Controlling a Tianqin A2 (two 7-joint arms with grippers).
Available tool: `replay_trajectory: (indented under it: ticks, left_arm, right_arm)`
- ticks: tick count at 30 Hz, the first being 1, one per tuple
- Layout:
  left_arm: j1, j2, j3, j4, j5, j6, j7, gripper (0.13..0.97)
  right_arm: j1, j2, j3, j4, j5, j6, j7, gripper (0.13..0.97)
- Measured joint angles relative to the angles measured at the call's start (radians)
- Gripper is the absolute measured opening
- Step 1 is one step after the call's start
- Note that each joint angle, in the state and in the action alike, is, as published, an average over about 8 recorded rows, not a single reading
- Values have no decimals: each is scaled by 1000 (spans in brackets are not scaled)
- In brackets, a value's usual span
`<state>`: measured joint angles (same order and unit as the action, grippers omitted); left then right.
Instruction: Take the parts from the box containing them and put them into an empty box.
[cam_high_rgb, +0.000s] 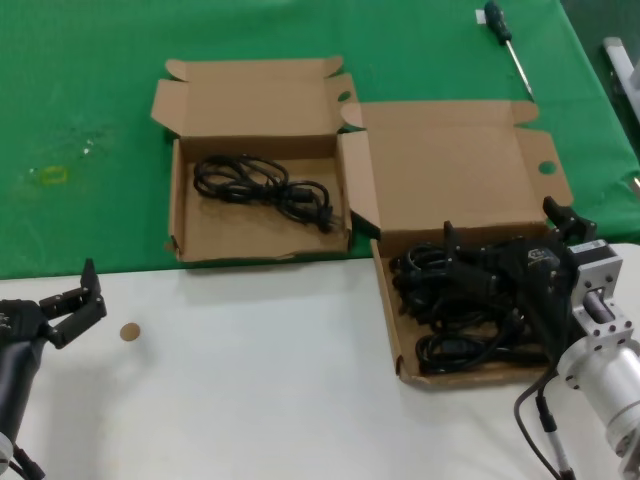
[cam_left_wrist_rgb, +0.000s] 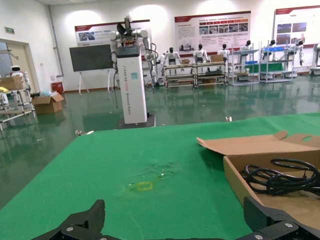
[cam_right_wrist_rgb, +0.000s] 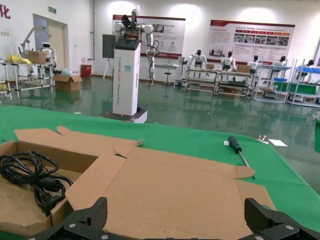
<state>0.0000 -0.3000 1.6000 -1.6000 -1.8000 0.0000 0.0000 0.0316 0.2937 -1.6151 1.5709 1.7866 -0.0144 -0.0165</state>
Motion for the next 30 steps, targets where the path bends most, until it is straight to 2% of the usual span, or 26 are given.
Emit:
replay_trajectory:
  ticks: [30]
  left_arm:
    - [0, 0, 0, 0, 0, 0, 0, 966]
  right_arm:
    - [0, 0, 0, 0, 0, 0, 0, 966]
